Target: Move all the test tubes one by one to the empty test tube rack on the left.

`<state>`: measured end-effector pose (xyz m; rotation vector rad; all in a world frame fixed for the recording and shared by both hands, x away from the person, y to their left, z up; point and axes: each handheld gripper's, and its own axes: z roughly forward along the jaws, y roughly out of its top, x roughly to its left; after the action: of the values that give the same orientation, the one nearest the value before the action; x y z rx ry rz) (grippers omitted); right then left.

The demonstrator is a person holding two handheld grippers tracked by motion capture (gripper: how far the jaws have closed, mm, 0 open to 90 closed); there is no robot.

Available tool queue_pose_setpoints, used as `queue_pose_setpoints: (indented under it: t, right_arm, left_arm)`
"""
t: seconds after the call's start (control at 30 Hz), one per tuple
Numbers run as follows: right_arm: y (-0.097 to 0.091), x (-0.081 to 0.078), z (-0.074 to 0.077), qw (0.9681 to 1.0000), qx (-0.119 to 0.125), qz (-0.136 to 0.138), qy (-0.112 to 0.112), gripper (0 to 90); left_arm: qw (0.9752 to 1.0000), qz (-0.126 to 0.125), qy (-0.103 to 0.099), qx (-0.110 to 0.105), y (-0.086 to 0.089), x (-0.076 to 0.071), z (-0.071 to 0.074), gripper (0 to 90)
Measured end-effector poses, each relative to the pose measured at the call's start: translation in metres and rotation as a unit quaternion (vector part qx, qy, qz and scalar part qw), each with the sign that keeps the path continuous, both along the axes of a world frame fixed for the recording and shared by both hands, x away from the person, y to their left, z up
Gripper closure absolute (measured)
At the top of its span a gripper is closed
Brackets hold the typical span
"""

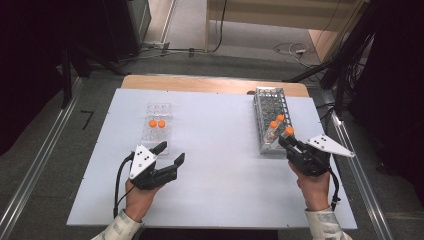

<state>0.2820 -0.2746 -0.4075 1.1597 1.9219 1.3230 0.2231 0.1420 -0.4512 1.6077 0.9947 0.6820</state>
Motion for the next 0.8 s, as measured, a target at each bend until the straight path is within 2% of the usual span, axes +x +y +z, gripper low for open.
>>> queue_pose_setpoints:
  t: [0.33, 0.47, 0.8]
  right_arm:
    - [0.052, -0.006, -0.022, 0.9973, -0.025, 0.068, 0.013, 72.2]
    - [0.075, -0.009, -0.031, 0.9945, -0.033, 0.097, 0.018, 72.2]
    - [0.109, -0.015, -0.041, 0.9883, -0.043, 0.144, 0.023, 72.2]
  left_arm:
    - [0.9999, -0.013, 0.000, 0.000, -0.006, -0.004, 0.001, 30.9]
    - [0.9998, -0.020, 0.004, 0.002, -0.009, -0.004, 0.001, 30.9]
    - [0.9989, -0.047, 0.007, -0.001, -0.020, -0.005, 0.002, 31.2]
